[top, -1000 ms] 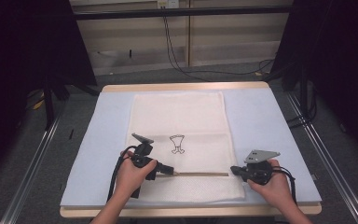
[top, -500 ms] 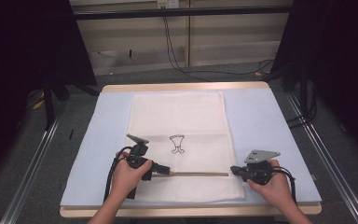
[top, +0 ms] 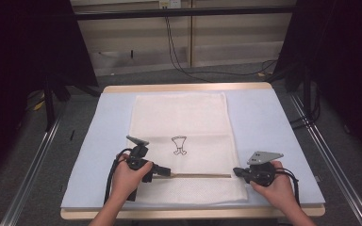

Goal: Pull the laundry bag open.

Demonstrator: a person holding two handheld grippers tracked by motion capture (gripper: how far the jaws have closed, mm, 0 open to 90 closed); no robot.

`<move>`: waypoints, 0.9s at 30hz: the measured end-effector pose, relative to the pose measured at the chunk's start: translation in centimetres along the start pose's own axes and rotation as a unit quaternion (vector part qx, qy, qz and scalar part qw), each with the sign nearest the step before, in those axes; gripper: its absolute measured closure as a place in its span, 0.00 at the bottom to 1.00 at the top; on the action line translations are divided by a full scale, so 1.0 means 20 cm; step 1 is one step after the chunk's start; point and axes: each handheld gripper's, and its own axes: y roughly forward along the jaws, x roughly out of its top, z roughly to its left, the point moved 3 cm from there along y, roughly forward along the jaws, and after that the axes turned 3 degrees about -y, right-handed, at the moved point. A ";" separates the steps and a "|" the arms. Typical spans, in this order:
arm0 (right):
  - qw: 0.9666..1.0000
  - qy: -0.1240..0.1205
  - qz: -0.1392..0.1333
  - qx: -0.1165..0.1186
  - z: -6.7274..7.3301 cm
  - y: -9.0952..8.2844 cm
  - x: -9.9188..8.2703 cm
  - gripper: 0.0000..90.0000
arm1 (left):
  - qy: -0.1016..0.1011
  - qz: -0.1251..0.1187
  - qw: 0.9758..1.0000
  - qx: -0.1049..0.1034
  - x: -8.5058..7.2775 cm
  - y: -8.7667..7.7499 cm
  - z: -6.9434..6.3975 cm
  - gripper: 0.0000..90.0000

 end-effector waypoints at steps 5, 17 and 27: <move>1.000 0.001 0.001 0.000 0.00 0.00 0.00 1.00 | -0.008 -0.005 1.000 -0.004 0.00 -0.01 0.01 0.97; 1.000 0.001 0.001 0.000 0.00 0.00 0.00 1.00 | -0.006 -0.005 1.000 -0.009 -0.01 -0.02 0.02 0.97; 1.000 0.002 0.000 0.004 0.00 0.00 0.00 1.00 | -0.013 -0.009 1.000 -0.014 -0.02 -0.03 0.02 0.97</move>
